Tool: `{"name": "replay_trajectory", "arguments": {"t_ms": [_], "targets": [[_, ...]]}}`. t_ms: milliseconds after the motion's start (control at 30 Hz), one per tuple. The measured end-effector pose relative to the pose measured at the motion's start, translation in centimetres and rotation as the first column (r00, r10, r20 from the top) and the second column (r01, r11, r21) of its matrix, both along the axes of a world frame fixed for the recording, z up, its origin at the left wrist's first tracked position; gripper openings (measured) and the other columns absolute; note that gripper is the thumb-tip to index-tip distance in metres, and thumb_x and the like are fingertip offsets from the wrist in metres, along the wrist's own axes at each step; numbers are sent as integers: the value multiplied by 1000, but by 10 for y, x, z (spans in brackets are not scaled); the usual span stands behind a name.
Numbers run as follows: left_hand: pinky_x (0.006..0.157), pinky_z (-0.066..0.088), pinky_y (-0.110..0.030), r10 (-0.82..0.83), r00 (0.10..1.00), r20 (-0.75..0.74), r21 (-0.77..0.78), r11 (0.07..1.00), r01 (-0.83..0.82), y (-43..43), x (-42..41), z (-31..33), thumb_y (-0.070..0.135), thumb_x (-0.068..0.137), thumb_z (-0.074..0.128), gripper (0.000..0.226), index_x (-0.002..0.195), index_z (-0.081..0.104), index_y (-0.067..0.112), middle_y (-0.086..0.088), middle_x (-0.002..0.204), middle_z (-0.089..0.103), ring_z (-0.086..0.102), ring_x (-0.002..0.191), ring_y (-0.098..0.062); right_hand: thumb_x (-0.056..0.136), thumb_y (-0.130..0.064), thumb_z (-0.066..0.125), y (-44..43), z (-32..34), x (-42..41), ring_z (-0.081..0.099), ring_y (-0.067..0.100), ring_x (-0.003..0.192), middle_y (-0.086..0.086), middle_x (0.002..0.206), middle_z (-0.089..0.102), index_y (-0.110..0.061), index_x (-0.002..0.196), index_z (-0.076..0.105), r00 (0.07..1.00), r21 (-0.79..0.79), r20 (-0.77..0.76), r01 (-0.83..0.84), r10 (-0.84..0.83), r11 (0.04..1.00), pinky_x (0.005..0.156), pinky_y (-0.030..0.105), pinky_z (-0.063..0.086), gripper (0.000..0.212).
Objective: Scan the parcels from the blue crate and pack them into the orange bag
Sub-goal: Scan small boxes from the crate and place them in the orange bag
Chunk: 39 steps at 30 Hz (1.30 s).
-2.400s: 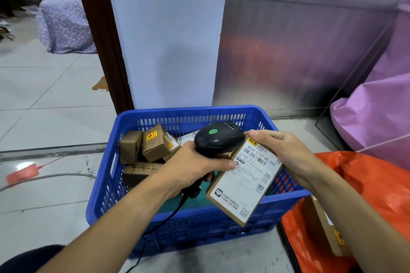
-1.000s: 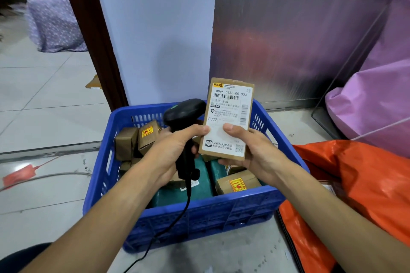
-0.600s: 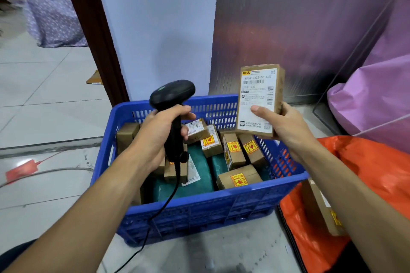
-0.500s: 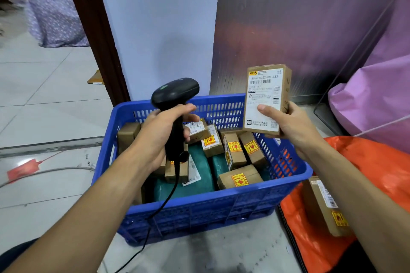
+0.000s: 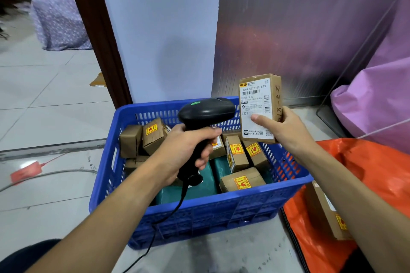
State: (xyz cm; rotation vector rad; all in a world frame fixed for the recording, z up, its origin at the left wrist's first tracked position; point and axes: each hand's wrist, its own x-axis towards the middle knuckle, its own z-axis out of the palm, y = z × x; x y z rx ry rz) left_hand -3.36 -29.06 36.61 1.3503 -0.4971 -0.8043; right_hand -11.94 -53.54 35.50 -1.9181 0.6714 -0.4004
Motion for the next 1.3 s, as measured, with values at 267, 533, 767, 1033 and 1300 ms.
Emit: {"name": "replay_trajectory", "arguments": {"t_ms": [267, 533, 767, 1033, 1300], "targets": [[45, 38, -27, 24, 1000, 5, 5, 1000, -24, 0, 4, -1, 24, 92, 74, 31, 66, 60, 15, -4, 52, 44, 36, 40, -17, 82, -60, 76, 2, -9, -1, 64, 10, 98, -10, 112, 65, -28, 123, 51, 986, -366, -151, -124, 73, 922, 74, 29, 57, 58], [46, 36, -27, 46, 999, -14, 48, 998, -45, 1, 2, 0, 23, 92, 73, 32, 66, 56, 14, -4, 52, 43, 36, 40, -17, 84, -58, 75, 7, -7, 0, 64, 13, 101, -5, 119, 64, -25, 127, 49, 987, -389, -141, -133, 84, 911, 74, 26, 54, 60], [46, 36, -28, 102, 995, -22, 101, 990, -99, 1, 4, 0, 23, 92, 72, 33, 65, 54, 16, -2, 52, 43, 37, 41, -17, 83, -60, 74, 6, -7, -2, 63, 13, 102, -7, 121, 64, -28, 127, 49, 988, -376, -132, -125, 80, 918, 73, 24, 53, 59], [47, 37, -28, 118, 993, -23, 107, 988, -115, 2, 4, 1, 22, 93, 71, 33, 63, 56, 17, -2, 52, 44, 37, 41, -17, 85, -57, 74, 6, -7, -2, 62, 9, 100, -10, 117, 61, -31, 123, 46, 988, -370, -130, -125, 82, 920, 67, 17, 45, 53], [46, 36, -29, 113, 994, -14, 119, 987, -110, 0, 5, -2, 22, 93, 71, 33, 65, 53, 17, -2, 52, 42, 37, 41, -17, 83, -59, 73, 4, -9, 0, 62, 9, 99, -10, 115, 62, -32, 120, 46, 988, -390, -133, -128, 82, 912, 69, 21, 49, 53]]}}
